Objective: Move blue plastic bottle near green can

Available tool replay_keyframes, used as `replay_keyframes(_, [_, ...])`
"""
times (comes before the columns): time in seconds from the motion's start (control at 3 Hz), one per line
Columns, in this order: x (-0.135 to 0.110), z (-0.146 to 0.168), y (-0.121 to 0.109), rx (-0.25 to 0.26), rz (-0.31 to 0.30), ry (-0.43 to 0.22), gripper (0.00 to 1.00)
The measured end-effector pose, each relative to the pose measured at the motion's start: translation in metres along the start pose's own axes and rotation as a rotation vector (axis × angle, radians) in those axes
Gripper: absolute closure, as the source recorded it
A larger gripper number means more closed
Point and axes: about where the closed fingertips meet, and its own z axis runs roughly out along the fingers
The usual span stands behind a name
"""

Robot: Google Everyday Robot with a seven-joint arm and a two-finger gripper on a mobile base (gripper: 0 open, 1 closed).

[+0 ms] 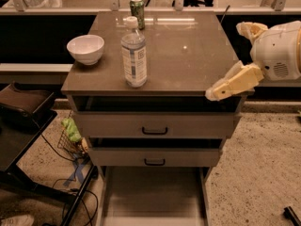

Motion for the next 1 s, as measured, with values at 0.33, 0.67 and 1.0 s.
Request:
replay_keyframes(0.33, [0.0, 0.0, 0.0, -0.001, 0.0, 0.001, 0.0])
replay_keyframes(0.67, [-0.004, 0.021, -0.003, -0.035, 0.05, -0.05, 0.0])
replay_keyframes(1.0, [-0.015, 0.068, -0.016, -0.084, 0.132, -0.157, 0.0])
